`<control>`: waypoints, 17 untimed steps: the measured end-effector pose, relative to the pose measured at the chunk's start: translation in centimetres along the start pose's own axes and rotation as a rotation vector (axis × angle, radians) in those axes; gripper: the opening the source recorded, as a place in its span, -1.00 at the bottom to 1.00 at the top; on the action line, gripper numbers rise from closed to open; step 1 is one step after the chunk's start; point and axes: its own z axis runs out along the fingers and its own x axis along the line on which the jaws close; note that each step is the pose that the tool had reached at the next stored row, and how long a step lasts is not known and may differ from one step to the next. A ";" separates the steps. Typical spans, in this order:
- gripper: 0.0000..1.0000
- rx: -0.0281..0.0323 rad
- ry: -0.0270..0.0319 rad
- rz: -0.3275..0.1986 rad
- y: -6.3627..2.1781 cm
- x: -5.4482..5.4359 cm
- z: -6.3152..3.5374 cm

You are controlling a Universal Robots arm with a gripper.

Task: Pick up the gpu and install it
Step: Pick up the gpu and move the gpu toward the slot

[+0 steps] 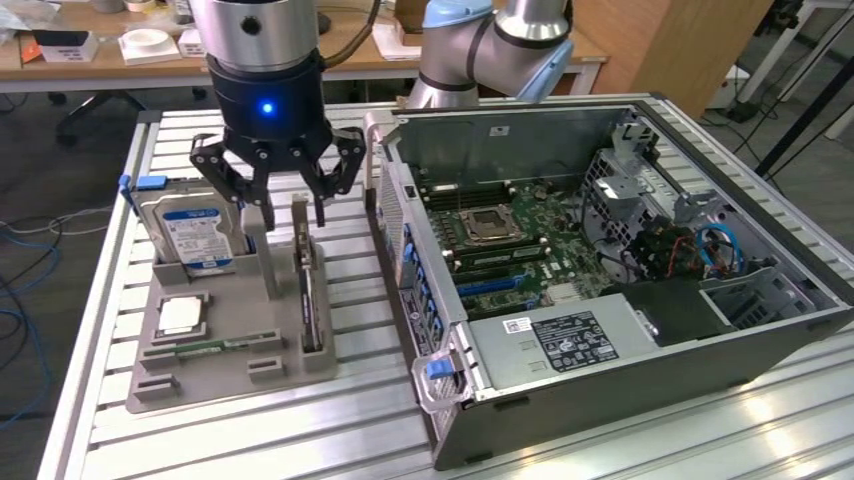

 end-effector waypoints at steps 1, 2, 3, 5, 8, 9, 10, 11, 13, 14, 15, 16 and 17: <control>0.06 0.0000 0.0000 0.000 -0.01 0.0 0.11; 0.06 0.0000 0.0001 0.000 -0.01 0.0 0.22; 0.06 0.0000 0.0000 0.000 -0.02 0.0 0.33; 0.06 -0.0001 0.0000 0.000 -0.03 0.0 0.55; 0.06 0.0000 0.0000 0.000 -0.05 0.0 0.88; 0.06 0.0001 0.0001 0.000 -0.05 0.0 0.98; 0.06 0.0000 0.0000 0.000 -0.06 0.0 1.09; 0.06 0.0000 0.0000 0.000 -0.07 0.0 1.20; 0.06 0.0000 0.0000 0.000 -0.08 0.0 1.39; 0.06 0.0001 0.0001 0.000 -0.08 0.0 1.46; 0.06 0.0001 0.0001 0.000 -0.09 0.0 1.54; 0.06 0.0001 0.0001 0.000 -0.09 0.0 1.63; 0.06 0.0000 0.0000 0.000 -0.10 0.0 1.72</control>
